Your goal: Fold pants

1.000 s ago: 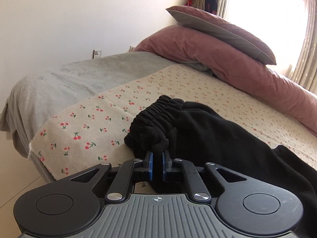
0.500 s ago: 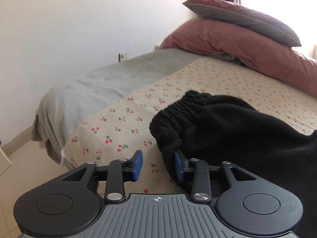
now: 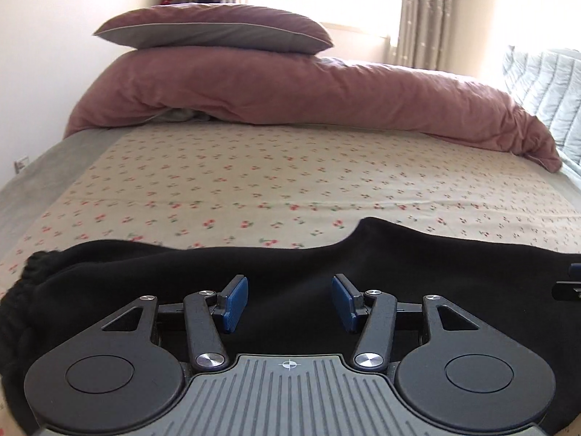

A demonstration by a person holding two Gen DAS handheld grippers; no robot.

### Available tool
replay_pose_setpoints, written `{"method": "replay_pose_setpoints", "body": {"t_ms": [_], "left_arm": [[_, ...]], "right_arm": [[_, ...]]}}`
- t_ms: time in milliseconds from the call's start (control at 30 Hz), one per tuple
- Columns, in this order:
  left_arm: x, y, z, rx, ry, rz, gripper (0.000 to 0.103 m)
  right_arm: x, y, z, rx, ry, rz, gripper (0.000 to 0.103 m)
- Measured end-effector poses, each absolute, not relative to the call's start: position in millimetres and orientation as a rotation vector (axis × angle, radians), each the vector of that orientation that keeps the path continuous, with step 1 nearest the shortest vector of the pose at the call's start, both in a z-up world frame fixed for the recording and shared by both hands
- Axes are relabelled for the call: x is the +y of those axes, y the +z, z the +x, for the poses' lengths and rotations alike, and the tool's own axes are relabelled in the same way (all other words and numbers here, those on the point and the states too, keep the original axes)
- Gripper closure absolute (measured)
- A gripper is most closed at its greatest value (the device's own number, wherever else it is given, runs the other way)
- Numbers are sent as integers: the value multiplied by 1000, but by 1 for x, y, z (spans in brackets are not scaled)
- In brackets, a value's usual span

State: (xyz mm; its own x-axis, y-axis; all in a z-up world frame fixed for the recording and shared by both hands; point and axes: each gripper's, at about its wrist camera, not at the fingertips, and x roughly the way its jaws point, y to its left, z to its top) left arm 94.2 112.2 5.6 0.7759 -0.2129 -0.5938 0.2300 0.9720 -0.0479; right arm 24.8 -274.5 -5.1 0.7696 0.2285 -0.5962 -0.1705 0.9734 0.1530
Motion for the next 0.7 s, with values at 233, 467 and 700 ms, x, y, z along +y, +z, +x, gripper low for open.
{"method": "replay_pose_setpoints", "body": {"t_ms": [233,467,700], "left_arm": [[106,-52,144,665,-192,87,50],[125,-35,150,686,-131,-31,53],[63,-22,146,646,-361,-15,52]], "right_arm": [[-290,-39,50,701,200,45,20],[-338,-36,41,664,90,58,24],[-350,-31,33,671,13,111,24]]}}
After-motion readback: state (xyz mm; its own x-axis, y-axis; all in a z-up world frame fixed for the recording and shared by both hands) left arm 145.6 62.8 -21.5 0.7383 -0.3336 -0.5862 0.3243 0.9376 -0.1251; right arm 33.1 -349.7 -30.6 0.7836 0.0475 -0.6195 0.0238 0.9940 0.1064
